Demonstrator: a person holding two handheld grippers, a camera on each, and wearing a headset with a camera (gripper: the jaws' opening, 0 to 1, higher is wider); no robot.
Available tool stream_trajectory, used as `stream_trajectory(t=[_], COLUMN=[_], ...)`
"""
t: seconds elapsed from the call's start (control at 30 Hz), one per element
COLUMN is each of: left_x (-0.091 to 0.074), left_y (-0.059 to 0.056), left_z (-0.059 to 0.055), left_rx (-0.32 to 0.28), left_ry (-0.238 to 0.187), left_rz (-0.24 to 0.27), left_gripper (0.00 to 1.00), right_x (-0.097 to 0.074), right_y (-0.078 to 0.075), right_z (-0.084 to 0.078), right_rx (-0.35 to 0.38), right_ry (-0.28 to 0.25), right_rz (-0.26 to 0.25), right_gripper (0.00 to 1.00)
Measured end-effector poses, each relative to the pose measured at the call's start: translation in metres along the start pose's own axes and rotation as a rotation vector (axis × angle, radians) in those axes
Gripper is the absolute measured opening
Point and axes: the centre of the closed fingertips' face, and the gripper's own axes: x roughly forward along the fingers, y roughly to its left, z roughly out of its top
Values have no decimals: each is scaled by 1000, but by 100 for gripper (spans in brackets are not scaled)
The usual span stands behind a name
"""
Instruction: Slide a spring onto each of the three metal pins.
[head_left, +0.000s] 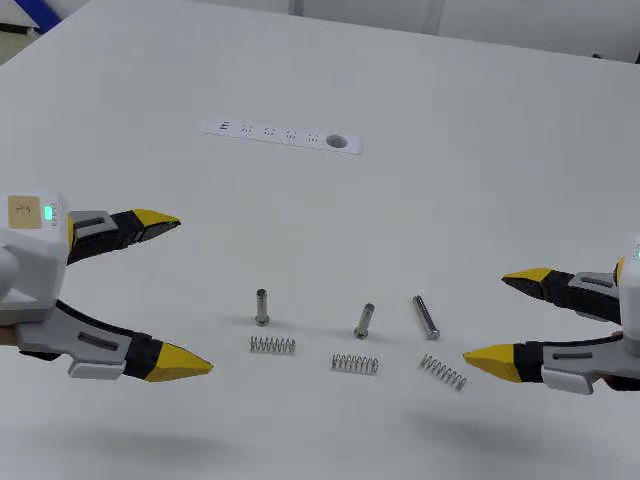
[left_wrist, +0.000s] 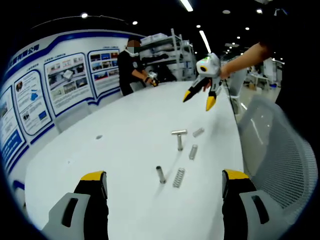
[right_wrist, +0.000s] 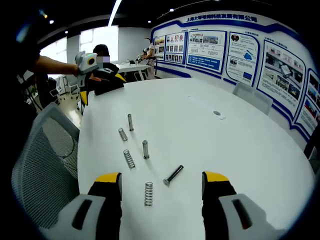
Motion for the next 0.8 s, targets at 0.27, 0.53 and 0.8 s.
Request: stream_trajectory(t=[0.27, 0.53, 0.8], left_x=[5, 11, 9], left_y=[-12, -19, -15], left_z=[-3, -14, -29], left_rx=[15, -6, -43], left_ry=[4, 13, 31], left_rz=[-37, -54, -40], left_gripper=[97, 97, 96], right_x=[24, 55, 75], right_y=[-11, -27, -34], right_z=[-1, -14, -28], right_rx=[9, 156, 146], right_ry=[26, 46, 109], right_rz=[-9, -60, -94], right_gripper=[57, 44, 37])
